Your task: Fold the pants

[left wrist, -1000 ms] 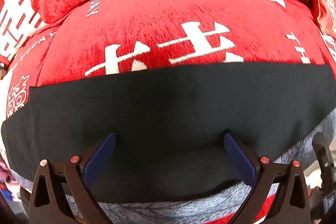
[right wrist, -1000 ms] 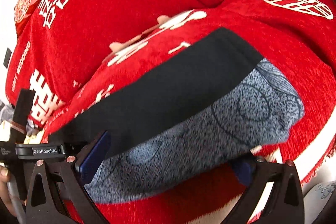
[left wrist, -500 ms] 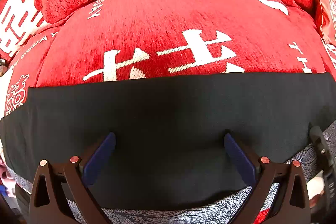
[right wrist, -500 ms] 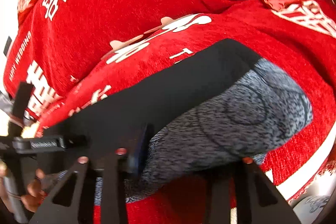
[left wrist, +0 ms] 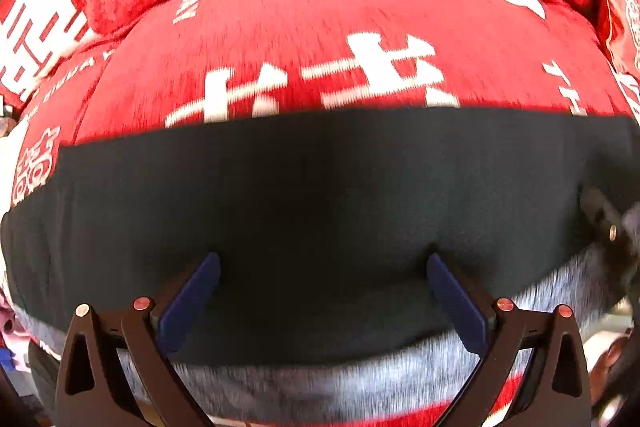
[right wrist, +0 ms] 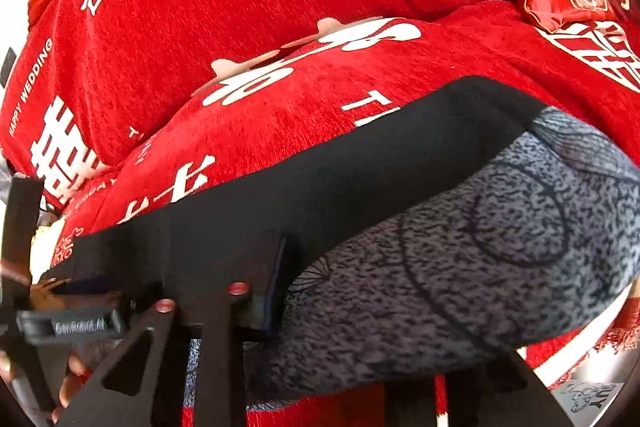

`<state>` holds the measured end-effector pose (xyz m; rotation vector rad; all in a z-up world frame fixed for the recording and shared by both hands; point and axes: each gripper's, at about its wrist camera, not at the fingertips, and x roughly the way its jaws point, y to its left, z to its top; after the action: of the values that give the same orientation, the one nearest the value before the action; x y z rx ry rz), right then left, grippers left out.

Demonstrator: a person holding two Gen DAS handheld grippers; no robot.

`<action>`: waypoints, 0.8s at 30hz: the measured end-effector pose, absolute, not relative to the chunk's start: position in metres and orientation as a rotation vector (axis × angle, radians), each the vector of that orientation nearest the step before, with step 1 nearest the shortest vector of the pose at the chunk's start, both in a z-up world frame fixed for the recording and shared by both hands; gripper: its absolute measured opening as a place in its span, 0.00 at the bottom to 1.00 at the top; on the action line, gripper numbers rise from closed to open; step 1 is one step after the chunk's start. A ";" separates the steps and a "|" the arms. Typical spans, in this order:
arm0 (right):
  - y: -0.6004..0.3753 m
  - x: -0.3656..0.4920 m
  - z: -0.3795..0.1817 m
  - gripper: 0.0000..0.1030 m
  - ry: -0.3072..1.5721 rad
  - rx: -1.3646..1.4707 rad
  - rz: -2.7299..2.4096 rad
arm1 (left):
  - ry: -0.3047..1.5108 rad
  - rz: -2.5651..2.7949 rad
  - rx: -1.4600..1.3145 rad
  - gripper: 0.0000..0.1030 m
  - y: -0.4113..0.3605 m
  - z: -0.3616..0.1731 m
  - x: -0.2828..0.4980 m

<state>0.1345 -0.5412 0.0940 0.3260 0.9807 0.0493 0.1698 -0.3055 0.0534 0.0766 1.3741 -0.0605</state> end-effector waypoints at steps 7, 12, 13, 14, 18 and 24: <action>-0.513 0.130 0.125 0.23 0.957 0.181 -0.010 | 1.388 -0.093 0.110 1.00 -0.309 0.050 0.160; -0.447 0.118 0.174 0.23 0.841 -0.113 -0.021 | 1.456 -0.203 0.050 1.00 -0.291 0.058 0.171; -0.437 0.117 0.179 0.23 0.827 -0.148 -0.028 | 1.455 -0.221 0.006 1.00 -0.279 0.063 0.172; -0.425 0.115 0.184 0.23 0.813 -0.187 -0.032 | 1.442 -0.219 -0.036 1.00 -0.264 0.068 0.172; -0.367 0.103 0.191 0.23 0.748 -0.372 -0.016 | 1.372 -0.132 -0.133 1.00 -0.187 0.086 0.177; -0.283 0.095 0.162 0.23 0.719 -0.545 0.069 | 1.320 0.091 -0.204 1.00 -0.087 0.088 0.174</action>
<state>0.0953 -0.2832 0.1617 -0.5451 0.7190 0.0693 0.1742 -0.0874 0.0876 -0.2037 1.3200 0.0907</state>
